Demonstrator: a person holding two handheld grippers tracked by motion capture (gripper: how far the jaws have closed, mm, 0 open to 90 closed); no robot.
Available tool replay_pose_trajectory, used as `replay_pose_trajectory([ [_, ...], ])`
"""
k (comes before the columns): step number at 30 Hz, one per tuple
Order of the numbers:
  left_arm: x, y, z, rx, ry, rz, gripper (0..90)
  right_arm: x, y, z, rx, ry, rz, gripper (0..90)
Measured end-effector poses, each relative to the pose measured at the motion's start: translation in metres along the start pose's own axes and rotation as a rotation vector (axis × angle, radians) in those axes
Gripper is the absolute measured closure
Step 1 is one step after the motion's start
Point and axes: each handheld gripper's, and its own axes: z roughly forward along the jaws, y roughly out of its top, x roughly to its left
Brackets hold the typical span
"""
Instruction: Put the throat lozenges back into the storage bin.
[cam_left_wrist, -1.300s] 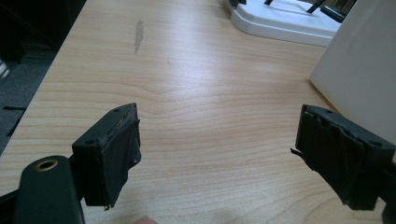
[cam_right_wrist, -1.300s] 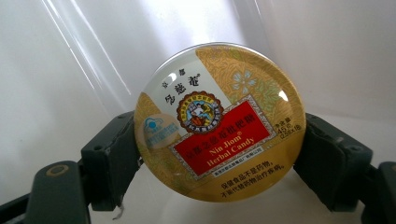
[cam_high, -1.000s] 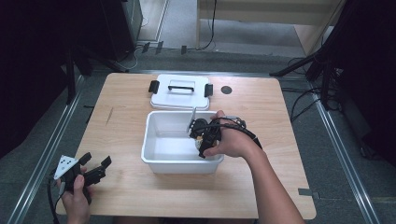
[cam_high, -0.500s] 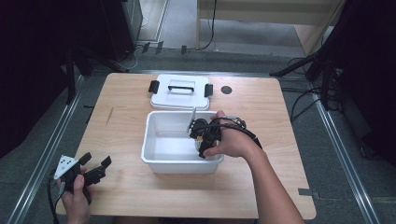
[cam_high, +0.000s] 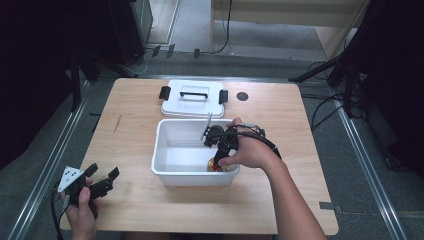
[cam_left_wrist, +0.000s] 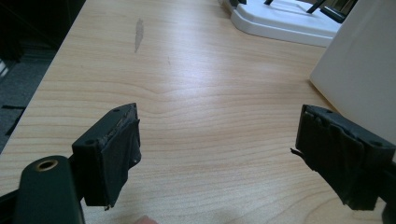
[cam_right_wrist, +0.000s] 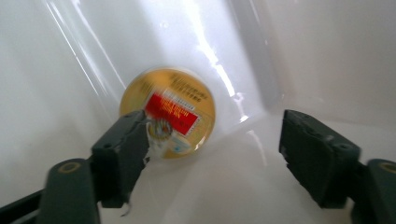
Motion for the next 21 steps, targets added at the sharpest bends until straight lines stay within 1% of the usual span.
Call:
replay_pose_trajectory([
  [1,0.000,0.000,0.000,0.001,0.000,0.001,14.5,0.000,0.000,-0.002,-0.011,0.000,0.005,28.9],
  [3,0.000,0.000,0.000,0.001,-0.001,0.001,14.6,-0.001,-0.001,-0.007,-0.034,0.010,0.012,37.4],
  [6,0.000,0.000,0.000,0.002,-0.002,0.002,14.6,-0.002,-0.003,-0.017,-0.071,0.034,0.033,49.9],
  [7,0.000,0.000,0.000,0.002,-0.003,0.001,14.6,-0.002,-0.003,-0.021,-0.079,0.044,0.049,53.8],
  [9,0.000,0.000,0.000,0.003,-0.001,0.002,14.6,-0.004,-0.005,-0.029,-0.104,0.051,0.060,62.4],
  [12,0.000,0.000,0.000,0.002,-0.002,0.002,14.6,-0.006,-0.008,-0.039,-0.125,0.068,0.100,70.7],
  [15,0.000,0.000,0.000,0.003,-0.002,0.002,14.7,-0.007,-0.013,-0.047,-0.139,0.084,0.117,72.4],
  [17,0.000,0.000,0.000,0.003,-0.003,0.002,14.7,-0.008,-0.017,-0.051,-0.148,0.090,0.123,70.5],
  [21,0.000,0.000,0.000,0.000,-0.004,0.002,14.6,-0.011,-0.029,-0.064,-0.176,0.080,0.153,68.8],
])
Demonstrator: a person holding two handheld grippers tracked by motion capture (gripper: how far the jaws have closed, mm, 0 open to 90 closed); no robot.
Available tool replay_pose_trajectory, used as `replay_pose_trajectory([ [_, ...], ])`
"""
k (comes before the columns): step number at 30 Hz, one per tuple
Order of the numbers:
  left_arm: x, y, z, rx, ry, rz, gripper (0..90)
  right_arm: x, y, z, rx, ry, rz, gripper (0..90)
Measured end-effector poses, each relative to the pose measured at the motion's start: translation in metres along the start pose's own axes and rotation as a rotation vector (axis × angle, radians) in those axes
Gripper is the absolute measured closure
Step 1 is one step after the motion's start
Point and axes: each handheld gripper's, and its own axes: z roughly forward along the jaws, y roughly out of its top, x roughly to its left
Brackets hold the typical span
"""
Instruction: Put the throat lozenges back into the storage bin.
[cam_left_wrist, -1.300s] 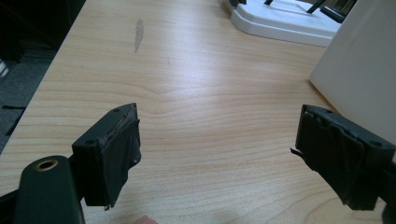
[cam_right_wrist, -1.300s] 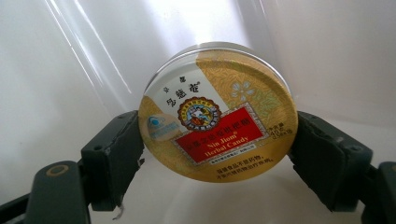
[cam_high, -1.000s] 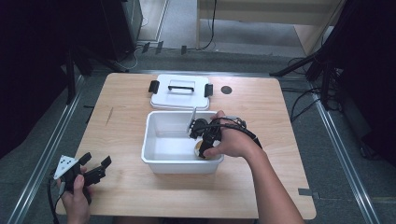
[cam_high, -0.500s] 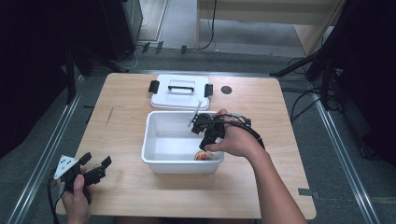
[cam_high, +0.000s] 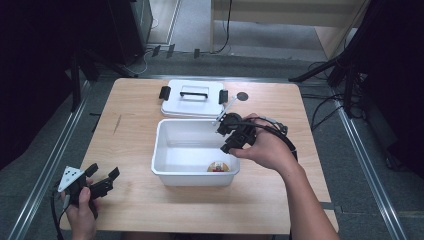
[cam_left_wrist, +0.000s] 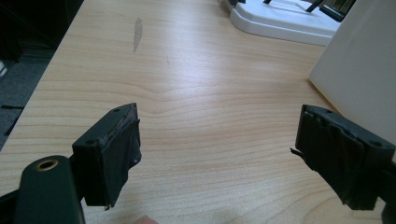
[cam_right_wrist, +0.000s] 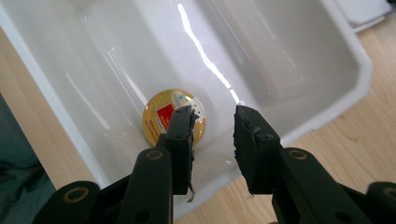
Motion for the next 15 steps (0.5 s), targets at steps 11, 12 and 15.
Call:
replay_pose_trajectory([
  [11,0.000,0.000,0.000,0.002,0.001,0.002,14.7,-0.016,-0.028,-0.033,-0.073,-0.022,0.066,66.8],
  [12,0.000,0.000,0.000,0.002,0.002,0.003,14.7,-0.018,-0.031,-0.034,-0.074,-0.027,0.072,66.6],
  [15,0.000,0.000,0.000,0.002,0.001,0.003,14.7,-0.022,-0.041,-0.036,-0.073,-0.033,0.096,66.3],
])
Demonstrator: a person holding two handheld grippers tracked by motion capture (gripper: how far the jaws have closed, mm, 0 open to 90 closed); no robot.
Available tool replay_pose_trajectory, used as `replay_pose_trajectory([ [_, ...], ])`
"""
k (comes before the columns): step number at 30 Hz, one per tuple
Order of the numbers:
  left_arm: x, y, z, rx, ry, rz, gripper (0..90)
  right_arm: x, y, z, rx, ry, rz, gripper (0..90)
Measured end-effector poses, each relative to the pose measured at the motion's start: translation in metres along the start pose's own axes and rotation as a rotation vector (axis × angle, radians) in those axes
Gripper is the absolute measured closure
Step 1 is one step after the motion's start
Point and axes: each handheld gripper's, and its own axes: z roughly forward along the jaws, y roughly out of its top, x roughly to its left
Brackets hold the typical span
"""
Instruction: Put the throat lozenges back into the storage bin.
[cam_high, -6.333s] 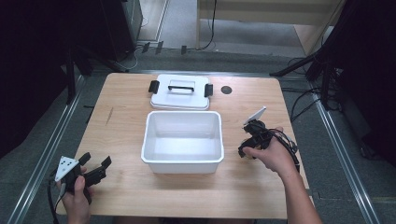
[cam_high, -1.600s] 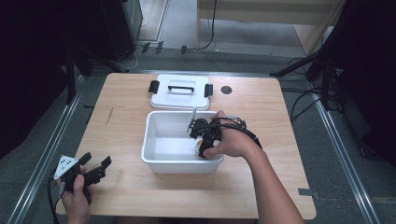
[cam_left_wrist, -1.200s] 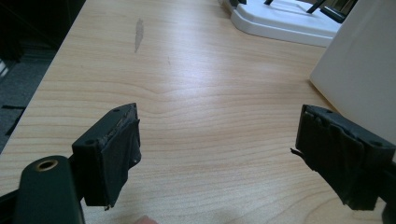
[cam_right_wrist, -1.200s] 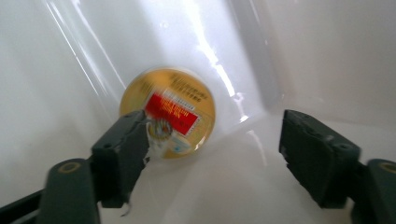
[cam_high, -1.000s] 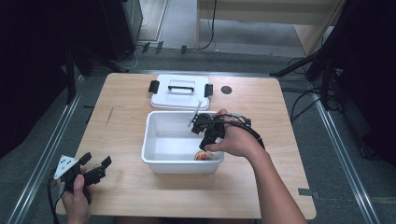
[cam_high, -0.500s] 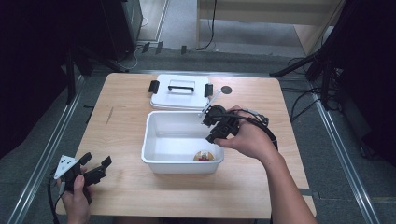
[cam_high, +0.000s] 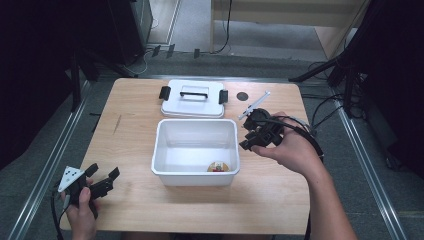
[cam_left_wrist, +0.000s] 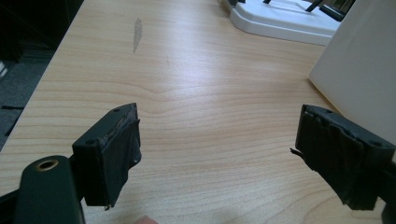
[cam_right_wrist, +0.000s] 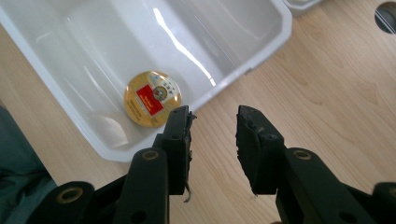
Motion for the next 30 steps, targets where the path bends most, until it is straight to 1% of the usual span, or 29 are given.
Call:
replay_pose_trajectory([
  [5,0.000,0.000,0.000,0.001,-0.001,0.000,14.7,-0.009,-0.014,0.003,0.005,-0.012,0.038,65.2],
  [7,0.000,0.000,0.000,0.003,-0.001,0.004,14.7,-0.012,-0.020,0.006,0.005,-0.013,0.045,64.6],
  [11,0.000,0.000,0.000,0.003,0.000,0.002,14.7,-0.018,-0.031,0.012,0.014,-0.017,0.068,60.6],
  [13,0.000,0.000,0.000,0.004,0.000,0.001,14.6,-0.019,-0.037,0.017,0.019,-0.031,0.079,54.1],
  [14,0.000,0.000,0.000,0.004,0.000,0.001,14.6,-0.020,-0.041,0.020,0.015,-0.050,0.081,50.1],
  [15,0.000,0.000,0.000,0.003,0.000,0.001,14.7,-0.020,-0.044,0.022,0.012,-0.066,0.089,44.3],
  [16,0.000,0.000,0.000,0.003,0.000,0.001,14.6,-0.019,-0.049,0.026,-0.003,-0.097,0.106,36.0],
  [19,0.000,0.000,0.000,0.003,0.000,0.001,14.7,-0.022,-0.058,0.036,-0.034,-0.148,0.143,17.3],
  [20,0.000,0.000,0.000,0.003,0.000,0.001,14.6,-0.023,-0.062,0.039,-0.043,-0.158,0.161,12.4],
  [21,0.000,0.000,0.000,0.003,0.000,0.001,14.6,-0.023,-0.066,0.043,-0.050,-0.167,0.179,10.2],
  [23,0.000,0.000,0.000,0.002,0.001,0.001,14.6,-0.025,-0.074,0.051,-0.074,-0.185,0.212,2.1],
  [24,0.000,0.000,0.000,0.001,0.000,0.001,14.6,-0.026,-0.079,0.055,-0.082,-0.197,0.240,0.4],
  [25,0.000,0.000,0.000,0.001,0.000,0.001,14.6,-0.028,-0.082,0.057,-0.089,-0.205,0.250,0.0],
  [28,0.000,0.000,0.000,0.002,0.000,0.000,14.6,-0.032,-0.096,0.065,-0.137,-0.220,0.271,0.0],
  [30,0.000,0.000,0.000,0.001,0.000,-0.001,14.7,-0.034,-0.105,0.069,-0.166,-0.240,0.299,0.0],
])
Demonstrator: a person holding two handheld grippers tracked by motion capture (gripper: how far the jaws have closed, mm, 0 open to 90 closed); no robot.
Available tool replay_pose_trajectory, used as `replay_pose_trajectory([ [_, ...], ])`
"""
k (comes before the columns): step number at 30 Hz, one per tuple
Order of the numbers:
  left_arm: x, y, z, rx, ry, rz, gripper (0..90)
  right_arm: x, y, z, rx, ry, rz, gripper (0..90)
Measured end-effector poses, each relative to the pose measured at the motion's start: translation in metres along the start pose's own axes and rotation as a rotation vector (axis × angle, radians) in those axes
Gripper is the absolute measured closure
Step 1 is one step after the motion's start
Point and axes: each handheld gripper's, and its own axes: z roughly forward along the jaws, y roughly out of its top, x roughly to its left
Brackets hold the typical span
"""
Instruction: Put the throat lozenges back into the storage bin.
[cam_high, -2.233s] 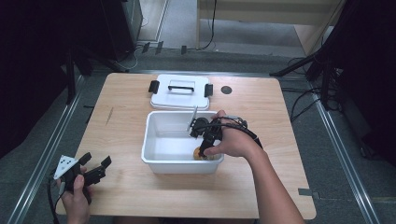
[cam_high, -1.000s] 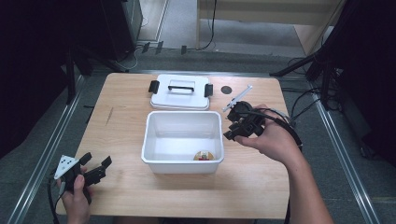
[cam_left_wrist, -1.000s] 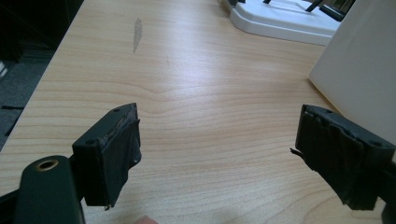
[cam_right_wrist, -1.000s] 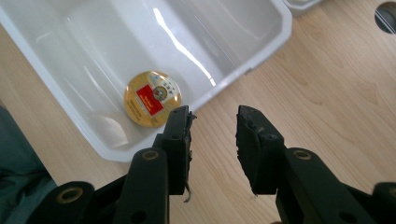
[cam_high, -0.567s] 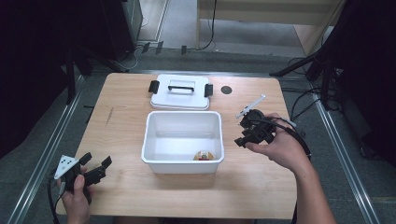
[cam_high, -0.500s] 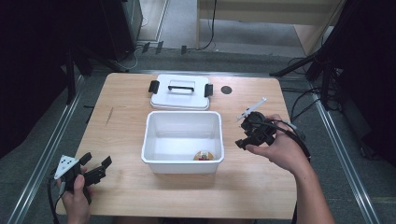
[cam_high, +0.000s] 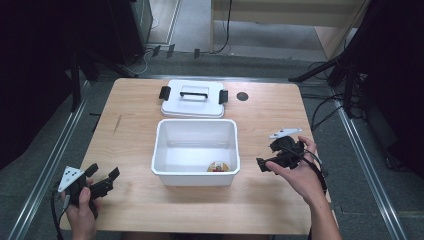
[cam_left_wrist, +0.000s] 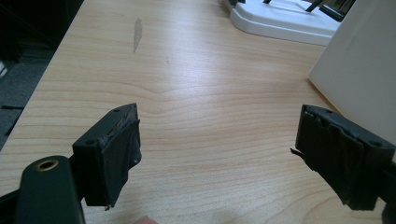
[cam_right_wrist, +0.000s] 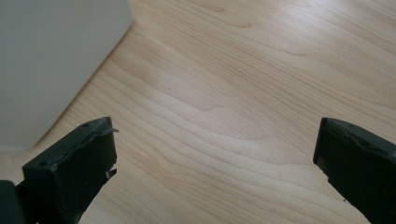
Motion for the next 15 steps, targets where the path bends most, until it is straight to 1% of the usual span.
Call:
replay_pose_trajectory([
  [1,0.000,0.000,0.000,0.000,0.000,0.000,14.6,-0.002,-0.006,0.002,-0.020,-0.010,0.024,0.0],
  [4,0.000,0.000,0.000,0.000,0.000,0.000,14.6,-0.007,-0.018,0.005,-0.068,-0.028,0.062,0.0],
  [5,0.000,0.000,0.000,0.000,0.000,0.000,14.6,-0.009,-0.023,0.007,-0.090,-0.040,0.085,0.0],
  [8,0.000,0.000,0.000,0.000,-0.002,-0.001,14.6,-0.012,-0.036,0.010,-0.125,-0.045,0.126,0.0],
  [11,0.000,0.000,0.000,0.000,-0.001,0.000,14.6,-0.015,-0.050,0.014,-0.147,-0.058,0.154,0.0],
  [13,0.000,0.000,0.000,0.000,-0.002,0.000,14.6,-0.017,-0.060,0.017,-0.153,-0.056,0.173,0.0],
  [15,0.000,0.000,0.000,0.000,0.000,0.000,14.6,-0.018,-0.069,0.018,-0.165,-0.067,0.178,0.0],
])
